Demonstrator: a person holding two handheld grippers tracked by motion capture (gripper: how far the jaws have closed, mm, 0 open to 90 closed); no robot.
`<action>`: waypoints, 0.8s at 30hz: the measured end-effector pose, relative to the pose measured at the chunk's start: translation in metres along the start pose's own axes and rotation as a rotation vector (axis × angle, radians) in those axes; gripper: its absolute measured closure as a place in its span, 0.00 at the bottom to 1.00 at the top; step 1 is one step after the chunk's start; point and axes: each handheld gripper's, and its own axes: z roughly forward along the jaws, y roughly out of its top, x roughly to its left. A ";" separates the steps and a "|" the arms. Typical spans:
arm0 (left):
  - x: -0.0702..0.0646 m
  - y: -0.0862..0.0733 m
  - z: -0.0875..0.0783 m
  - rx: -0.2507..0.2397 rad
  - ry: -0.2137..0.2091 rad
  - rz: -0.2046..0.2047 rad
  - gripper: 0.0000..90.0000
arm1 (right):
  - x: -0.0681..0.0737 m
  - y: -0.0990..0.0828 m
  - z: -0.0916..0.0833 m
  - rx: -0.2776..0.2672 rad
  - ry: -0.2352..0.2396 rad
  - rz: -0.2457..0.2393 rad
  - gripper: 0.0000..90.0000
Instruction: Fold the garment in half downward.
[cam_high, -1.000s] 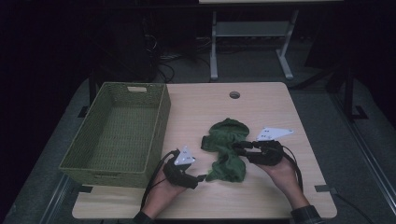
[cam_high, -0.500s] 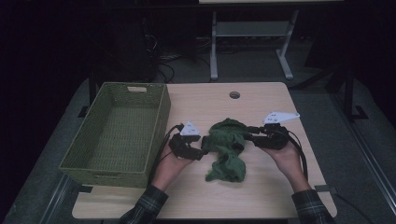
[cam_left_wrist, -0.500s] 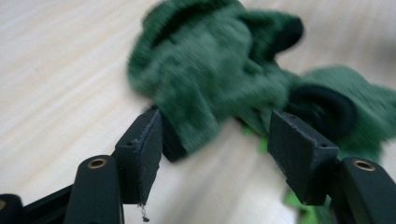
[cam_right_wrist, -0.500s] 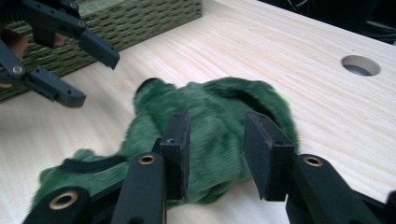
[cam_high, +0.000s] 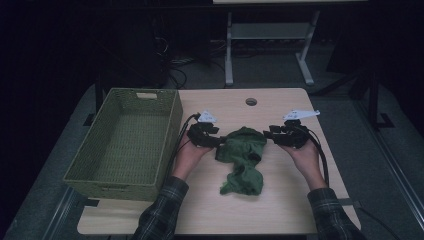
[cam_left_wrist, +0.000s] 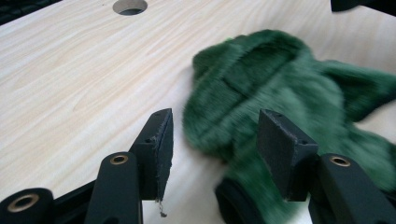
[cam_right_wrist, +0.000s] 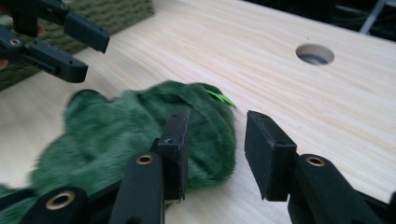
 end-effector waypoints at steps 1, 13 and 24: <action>0.002 0.001 0.004 0.005 0.002 0.003 0.51 | -0.002 -0.001 0.004 0.007 -0.003 0.002 0.66; 0.022 -0.003 0.046 0.072 -0.027 -0.023 0.51 | -0.008 -0.008 0.042 0.108 -0.021 0.031 0.69; 0.016 -0.007 0.057 0.114 -0.064 -0.003 0.55 | -0.018 -0.027 0.050 0.139 -0.011 0.063 0.80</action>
